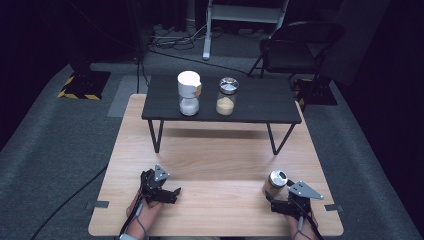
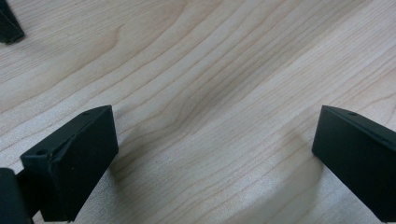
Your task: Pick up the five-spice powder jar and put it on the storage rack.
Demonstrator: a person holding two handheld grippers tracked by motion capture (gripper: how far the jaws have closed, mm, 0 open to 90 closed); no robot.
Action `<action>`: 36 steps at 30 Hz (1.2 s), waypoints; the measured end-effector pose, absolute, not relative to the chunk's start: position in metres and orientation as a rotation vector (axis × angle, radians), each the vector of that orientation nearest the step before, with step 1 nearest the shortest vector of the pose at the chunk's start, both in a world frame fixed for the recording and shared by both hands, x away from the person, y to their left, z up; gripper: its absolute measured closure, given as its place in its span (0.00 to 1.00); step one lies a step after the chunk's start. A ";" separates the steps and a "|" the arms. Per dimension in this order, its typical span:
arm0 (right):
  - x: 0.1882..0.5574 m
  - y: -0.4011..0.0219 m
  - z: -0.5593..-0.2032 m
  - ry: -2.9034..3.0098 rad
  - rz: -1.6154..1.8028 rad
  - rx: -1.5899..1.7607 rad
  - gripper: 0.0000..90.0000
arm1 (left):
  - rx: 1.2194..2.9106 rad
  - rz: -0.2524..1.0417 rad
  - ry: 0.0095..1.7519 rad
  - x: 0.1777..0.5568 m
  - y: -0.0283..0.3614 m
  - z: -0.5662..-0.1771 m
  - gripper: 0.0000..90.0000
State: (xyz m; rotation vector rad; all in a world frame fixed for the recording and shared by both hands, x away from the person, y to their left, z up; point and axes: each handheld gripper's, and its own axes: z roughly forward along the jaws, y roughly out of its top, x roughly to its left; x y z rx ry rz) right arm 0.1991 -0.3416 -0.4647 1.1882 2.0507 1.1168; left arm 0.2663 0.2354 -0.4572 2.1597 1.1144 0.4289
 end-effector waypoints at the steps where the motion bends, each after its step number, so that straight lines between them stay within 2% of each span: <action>1: 0.199 -0.341 -0.466 2.051 1.112 1.184 0.08 | 2.160 0.429 1.114 0.266 0.235 -0.457 0.00; 12: 0.209 -0.338 -0.472 2.060 1.113 1.153 0.24 | 2.155 0.428 1.119 0.266 0.235 -0.457 0.00; 14: 0.210 -0.338 -0.473 2.067 1.117 1.144 0.31 | 2.156 0.429 1.118 0.266 0.235 -0.457 0.00; 26: 0.222 -0.338 -0.454 2.114 1.133 1.143 0.33 | 2.148 0.438 1.141 0.266 0.231 -0.457 0.00; 36: 0.240 -0.335 -0.407 2.151 1.186 1.078 0.33 | 2.144 0.440 1.142 0.265 0.230 -0.458 0.00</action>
